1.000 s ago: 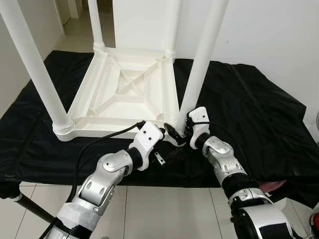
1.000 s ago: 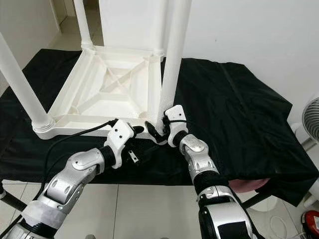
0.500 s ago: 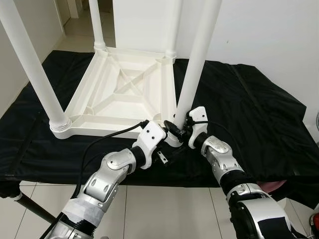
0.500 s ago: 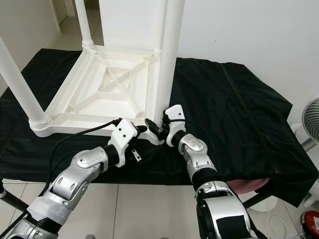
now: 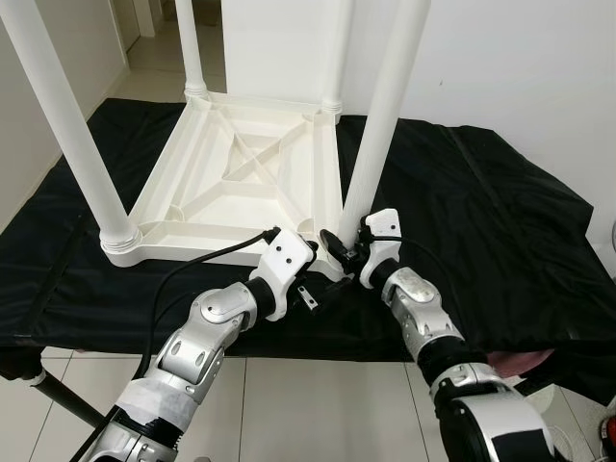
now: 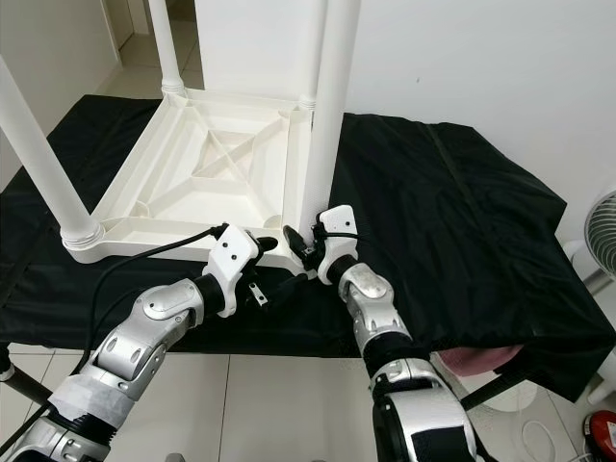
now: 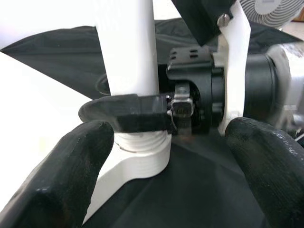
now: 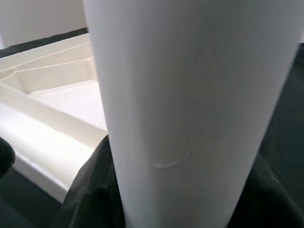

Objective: Building children table

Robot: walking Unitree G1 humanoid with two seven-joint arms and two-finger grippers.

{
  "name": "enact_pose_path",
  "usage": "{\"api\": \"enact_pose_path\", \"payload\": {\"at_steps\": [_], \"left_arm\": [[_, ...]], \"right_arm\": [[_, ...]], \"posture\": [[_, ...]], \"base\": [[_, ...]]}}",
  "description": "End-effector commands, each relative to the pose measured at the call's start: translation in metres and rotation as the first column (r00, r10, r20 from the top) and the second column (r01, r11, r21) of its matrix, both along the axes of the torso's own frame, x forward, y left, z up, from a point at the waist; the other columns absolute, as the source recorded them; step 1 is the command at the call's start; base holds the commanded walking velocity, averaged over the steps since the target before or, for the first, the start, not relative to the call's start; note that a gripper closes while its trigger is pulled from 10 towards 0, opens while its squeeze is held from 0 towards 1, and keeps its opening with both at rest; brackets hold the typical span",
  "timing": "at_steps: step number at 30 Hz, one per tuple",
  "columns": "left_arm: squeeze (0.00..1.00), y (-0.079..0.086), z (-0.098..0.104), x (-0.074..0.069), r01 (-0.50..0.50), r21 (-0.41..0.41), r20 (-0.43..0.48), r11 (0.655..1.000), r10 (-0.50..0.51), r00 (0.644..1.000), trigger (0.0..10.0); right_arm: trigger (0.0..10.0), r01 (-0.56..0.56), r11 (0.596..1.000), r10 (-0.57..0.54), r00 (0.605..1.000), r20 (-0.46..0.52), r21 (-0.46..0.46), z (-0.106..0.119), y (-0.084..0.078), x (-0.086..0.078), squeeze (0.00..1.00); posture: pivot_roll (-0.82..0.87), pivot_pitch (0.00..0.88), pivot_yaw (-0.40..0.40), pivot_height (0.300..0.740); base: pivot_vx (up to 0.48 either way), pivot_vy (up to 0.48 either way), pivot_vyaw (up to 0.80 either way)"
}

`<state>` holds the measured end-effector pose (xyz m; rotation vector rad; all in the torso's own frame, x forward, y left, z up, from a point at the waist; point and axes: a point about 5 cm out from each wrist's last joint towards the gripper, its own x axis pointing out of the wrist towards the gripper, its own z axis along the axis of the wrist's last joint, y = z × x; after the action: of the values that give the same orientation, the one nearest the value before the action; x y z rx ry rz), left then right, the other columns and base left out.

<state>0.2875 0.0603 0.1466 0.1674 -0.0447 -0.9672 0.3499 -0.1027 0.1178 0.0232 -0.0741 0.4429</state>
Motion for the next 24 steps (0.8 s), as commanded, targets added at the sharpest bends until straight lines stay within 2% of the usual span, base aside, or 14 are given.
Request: {"api": "enact_pose_path", "payload": {"at_steps": [1,2,3,5,7,9,12,21,22,24], "left_arm": [[0.00,-0.001,0.001,0.002,0.013,-0.014,0.003,1.000,-0.013,1.000,10.0],[0.00,-0.001,0.002,0.002,0.000,-0.021,0.004,1.000,0.000,1.000,10.0],[0.00,-0.001,0.002,0.002,0.000,-0.021,0.004,1.000,0.000,1.000,10.0],[0.00,0.000,0.002,0.003,-0.012,-0.034,0.004,0.999,0.012,1.000,10.0],[0.00,0.000,0.002,0.003,-0.012,-0.034,0.004,0.999,0.012,1.000,10.0],[0.00,0.001,0.003,0.005,-0.030,-0.044,0.009,0.999,0.030,1.000,10.0],[0.00,0.001,0.005,0.007,-0.046,-0.058,0.013,0.997,0.047,0.999,10.0],[0.00,0.004,0.004,0.003,-0.025,-0.055,0.002,0.998,0.025,1.000,10.0],[0.00,0.005,0.003,0.001,-0.012,-0.048,0.001,0.999,0.012,1.000,10.0],[0.00,0.006,0.002,0.000,-0.004,-0.044,0.000,0.999,0.004,1.000,10.0]], "right_arm": [[10.0,0.114,0.993,-0.113,0.992,-0.054,0.026,-0.006,-0.004,-0.002,0.00],[10.0,0.176,0.984,-0.174,0.983,-0.063,0.036,-0.007,-0.003,-0.004,0.00],[10.0,0.176,0.984,-0.174,0.983,-0.063,0.036,-0.007,-0.003,-0.004,0.00],[10.0,0.255,0.966,-0.251,0.966,-0.067,0.047,-0.008,-0.002,-0.007,0.00],[10.0,0.255,0.966,-0.251,0.966,-0.067,0.047,-0.008,-0.002,-0.007,0.00],[10.0,0.356,0.933,-0.352,0.933,-0.071,0.055,-0.009,-0.002,-0.012,0.00],[10.0,0.403,0.913,-0.399,0.915,-0.068,0.060,-0.009,-0.002,-0.015,0.00],[10.0,0.431,0.901,-0.427,0.901,-0.077,0.049,-0.009,-0.010,-0.017,0.00],[10.0,0.434,0.899,-0.430,0.899,-0.077,0.051,-0.008,-0.010,-0.017,1.00],[10.0,0.433,0.900,-0.429,0.900,-0.072,0.053,-0.006,-0.011,-0.017,1.00]], "posture": [[-0.01,0.000,-0.070,0.740],[-0.01,0.000,-0.070,0.740],[-0.01,0.000,-0.070,0.740],[-0.02,0.000,-0.070,0.740],[-0.02,0.000,-0.070,0.740],[-0.02,0.000,-0.074,0.740],[-0.02,0.000,-0.076,0.740],[-0.02,0.000,-0.079,0.740],[-0.02,0.000,-0.078,0.740],[-0.02,0.000,-0.079,0.740]], "base": [[0.000,0.000,0.00],[0.000,0.000,0.00],[0.000,0.000,0.00],[0.000,0.000,0.00],[0.000,0.000,0.00],[0.000,0.000,0.00],[0.000,0.000,0.00],[0.000,0.000,0.00],[0.000,0.000,0.00],[0.000,0.000,0.00]]}}
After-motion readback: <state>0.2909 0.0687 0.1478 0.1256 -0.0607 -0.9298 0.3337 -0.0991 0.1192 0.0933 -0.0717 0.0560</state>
